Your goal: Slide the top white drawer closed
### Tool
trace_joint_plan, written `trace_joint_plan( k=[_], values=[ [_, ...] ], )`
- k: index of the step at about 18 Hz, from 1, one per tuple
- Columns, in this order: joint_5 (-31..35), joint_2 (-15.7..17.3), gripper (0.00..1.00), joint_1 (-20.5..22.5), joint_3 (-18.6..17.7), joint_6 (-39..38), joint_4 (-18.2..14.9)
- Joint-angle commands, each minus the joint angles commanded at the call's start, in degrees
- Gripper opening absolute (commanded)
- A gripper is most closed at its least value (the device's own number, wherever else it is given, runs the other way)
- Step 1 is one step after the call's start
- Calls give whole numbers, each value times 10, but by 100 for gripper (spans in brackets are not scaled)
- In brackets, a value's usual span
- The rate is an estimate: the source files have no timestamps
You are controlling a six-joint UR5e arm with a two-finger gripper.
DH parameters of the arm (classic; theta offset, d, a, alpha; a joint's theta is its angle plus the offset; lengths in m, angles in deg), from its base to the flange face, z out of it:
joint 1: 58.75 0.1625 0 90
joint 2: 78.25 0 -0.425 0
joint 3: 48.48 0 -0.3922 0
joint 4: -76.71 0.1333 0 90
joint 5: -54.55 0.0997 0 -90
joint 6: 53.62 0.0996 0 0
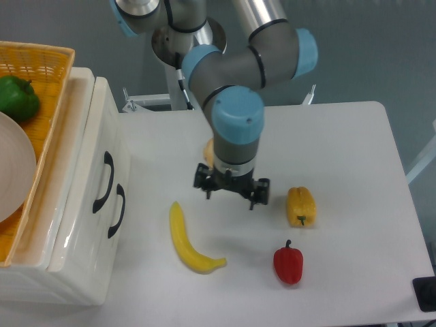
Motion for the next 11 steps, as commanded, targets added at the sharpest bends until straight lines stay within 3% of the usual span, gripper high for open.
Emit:
trace_joint_plan(
  k=[11],
  values=[
    [47, 53, 100, 77, -15, 169, -14]
  ],
)
